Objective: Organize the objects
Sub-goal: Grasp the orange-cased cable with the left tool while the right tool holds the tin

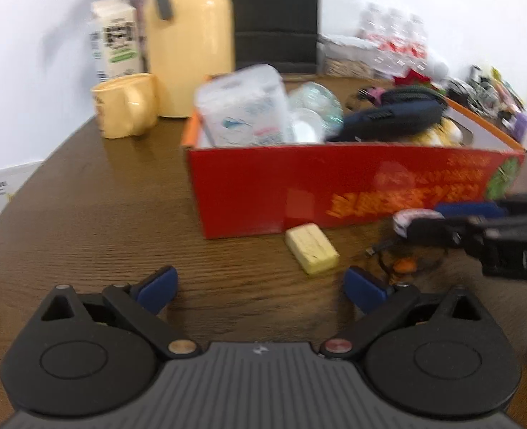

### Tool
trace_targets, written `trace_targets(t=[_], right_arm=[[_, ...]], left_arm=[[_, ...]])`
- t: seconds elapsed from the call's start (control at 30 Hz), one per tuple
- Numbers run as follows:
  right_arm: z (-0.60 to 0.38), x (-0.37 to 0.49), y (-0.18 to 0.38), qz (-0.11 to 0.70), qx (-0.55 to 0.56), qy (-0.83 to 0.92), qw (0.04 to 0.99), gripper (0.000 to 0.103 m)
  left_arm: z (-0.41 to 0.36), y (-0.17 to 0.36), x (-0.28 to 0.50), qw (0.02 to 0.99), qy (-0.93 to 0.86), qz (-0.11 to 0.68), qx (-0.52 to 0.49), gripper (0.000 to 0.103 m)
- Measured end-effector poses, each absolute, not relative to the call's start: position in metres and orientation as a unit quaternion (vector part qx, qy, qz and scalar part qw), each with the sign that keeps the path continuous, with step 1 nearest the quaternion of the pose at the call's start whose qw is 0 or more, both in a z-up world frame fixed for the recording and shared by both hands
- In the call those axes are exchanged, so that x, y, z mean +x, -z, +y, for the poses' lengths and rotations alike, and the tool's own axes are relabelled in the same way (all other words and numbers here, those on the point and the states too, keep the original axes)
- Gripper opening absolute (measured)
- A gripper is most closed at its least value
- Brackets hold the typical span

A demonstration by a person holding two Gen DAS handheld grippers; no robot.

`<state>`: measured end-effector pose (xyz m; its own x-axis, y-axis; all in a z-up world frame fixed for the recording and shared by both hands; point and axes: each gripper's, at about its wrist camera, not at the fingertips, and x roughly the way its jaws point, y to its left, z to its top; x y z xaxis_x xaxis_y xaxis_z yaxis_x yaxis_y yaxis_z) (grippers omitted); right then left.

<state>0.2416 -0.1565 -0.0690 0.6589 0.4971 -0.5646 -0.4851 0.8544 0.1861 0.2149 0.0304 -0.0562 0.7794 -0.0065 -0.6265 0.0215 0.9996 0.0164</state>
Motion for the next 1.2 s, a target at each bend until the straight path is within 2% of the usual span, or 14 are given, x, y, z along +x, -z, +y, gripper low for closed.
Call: trace_targets(t=[0.17, 0.57, 0.9, 1.2], right_arm=[[-0.154, 0.240, 0.072, 0.315, 0.006, -0.278, 0.907, 0.037], [-0.157, 0.246, 0.077, 0.334, 0.031, -0.309, 0.890, 0.037], [-0.163, 0.247, 0.078, 0.336, 0.035, -0.315, 0.887, 0.037], [-0.163, 0.241, 0.075, 0.321, 0.024, -0.308, 0.895, 0.037]], left_arm=[[0.033, 0.049, 0.209, 0.951, 0.044, 0.307, -0.015, 0.099], [0.037, 0.052, 0.216, 0.936, 0.097, 0.336, -0.036, 0.097], [0.016, 0.058, 0.213, 0.938, 0.080, 0.336, 0.038, 0.095], [0.013, 0.059, 0.210, 0.938, 0.081, 0.334, 0.043, 0.095]])
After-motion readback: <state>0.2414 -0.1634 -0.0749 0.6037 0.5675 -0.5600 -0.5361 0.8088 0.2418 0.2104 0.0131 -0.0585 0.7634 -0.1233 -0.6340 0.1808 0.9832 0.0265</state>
